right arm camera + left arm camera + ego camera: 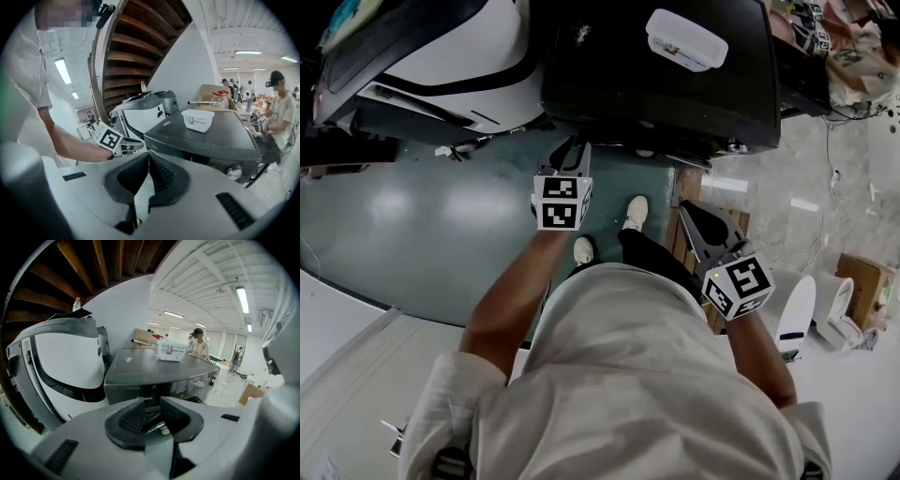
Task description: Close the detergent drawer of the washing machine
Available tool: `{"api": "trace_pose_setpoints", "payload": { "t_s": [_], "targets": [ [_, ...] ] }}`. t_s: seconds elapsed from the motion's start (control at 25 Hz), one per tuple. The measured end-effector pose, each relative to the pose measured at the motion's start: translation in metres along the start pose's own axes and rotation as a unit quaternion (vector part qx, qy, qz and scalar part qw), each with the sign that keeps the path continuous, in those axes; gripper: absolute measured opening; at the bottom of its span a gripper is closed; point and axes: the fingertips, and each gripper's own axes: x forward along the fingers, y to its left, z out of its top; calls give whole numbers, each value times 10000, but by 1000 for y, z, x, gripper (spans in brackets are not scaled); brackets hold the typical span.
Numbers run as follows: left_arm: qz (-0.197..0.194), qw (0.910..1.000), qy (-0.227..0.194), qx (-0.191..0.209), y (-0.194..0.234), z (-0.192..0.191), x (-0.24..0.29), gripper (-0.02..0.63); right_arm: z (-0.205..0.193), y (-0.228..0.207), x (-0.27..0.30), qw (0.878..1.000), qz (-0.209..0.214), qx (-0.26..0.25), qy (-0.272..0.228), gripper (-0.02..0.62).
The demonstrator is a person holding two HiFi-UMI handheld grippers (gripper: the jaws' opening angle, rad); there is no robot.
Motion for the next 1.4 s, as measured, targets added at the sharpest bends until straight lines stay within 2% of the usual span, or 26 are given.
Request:
{"api": "trace_pose_setpoints", "payload": {
  "t_s": [0.28, 0.6, 0.84, 1.4],
  "targets": [
    [-407, 9991, -147, 41, -9, -4, -50, 101, 0, 28, -7, 9998, -88, -84, -179, 8],
    [-863, 9957, -313, -113, -14, -11, -119, 101, -12, 64, -22, 9992, -193, -96, -322, 8],
    [-1398, 9892, -438, -63, -26, -20, -172, 92, -19, 97, -28, 9987, -168, -136, -461, 8],
    [-2159, 9747, -581, 14, -31, -43, -266, 77, -33, 160, -39, 9986, -77, -107, -510, 7]
  ]
}}
